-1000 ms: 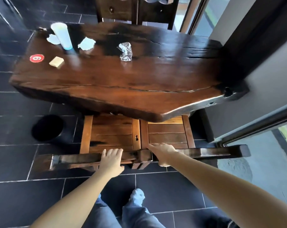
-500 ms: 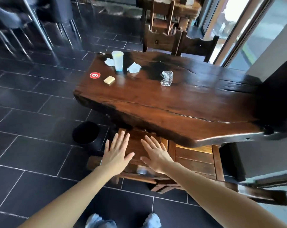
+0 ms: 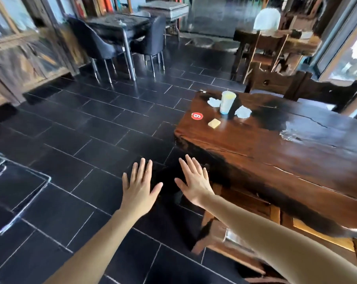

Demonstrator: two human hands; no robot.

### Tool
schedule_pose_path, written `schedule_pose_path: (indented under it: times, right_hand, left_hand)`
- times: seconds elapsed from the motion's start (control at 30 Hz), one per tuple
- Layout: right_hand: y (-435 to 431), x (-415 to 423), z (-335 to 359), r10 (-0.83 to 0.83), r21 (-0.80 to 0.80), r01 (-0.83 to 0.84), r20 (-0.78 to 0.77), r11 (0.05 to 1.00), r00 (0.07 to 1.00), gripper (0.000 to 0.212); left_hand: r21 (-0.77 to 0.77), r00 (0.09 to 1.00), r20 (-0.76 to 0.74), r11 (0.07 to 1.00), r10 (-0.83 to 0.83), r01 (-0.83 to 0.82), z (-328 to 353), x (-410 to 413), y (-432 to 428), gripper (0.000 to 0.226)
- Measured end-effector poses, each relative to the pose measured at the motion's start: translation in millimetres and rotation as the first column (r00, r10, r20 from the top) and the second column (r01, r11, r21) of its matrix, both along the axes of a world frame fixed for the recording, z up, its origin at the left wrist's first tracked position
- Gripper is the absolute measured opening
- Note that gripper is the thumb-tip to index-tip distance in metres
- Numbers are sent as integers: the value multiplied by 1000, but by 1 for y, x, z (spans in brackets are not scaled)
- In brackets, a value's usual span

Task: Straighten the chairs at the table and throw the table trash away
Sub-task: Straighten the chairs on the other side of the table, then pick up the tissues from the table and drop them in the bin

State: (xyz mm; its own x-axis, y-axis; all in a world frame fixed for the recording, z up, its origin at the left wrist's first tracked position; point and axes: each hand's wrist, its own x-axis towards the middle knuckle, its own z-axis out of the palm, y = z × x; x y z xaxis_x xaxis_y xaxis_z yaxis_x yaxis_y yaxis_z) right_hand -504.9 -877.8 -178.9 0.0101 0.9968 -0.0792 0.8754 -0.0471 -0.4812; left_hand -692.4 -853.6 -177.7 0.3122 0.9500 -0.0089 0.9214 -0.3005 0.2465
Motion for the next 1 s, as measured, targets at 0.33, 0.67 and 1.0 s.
schedule_pose_path:
  times: [0.33, 0.67, 1.0]
  right_hand:
    - [105, -120, -2, 329, 27, -333, 90, 943, 940, 64]
    - [275, -170, -34, 316, -7, -316, -18, 949, 949, 71]
    - [426, -156, -36, 127, -15, -129, -122, 991, 984, 72]
  left_hand:
    - [11, 974, 26, 974, 225, -226, 12, -127, 63, 68]
    - [9, 973, -46, 974, 227, -227, -4, -173, 220, 73]
    - [-69, 994, -89, 995, 62, -68, 4, -145, 410, 76]
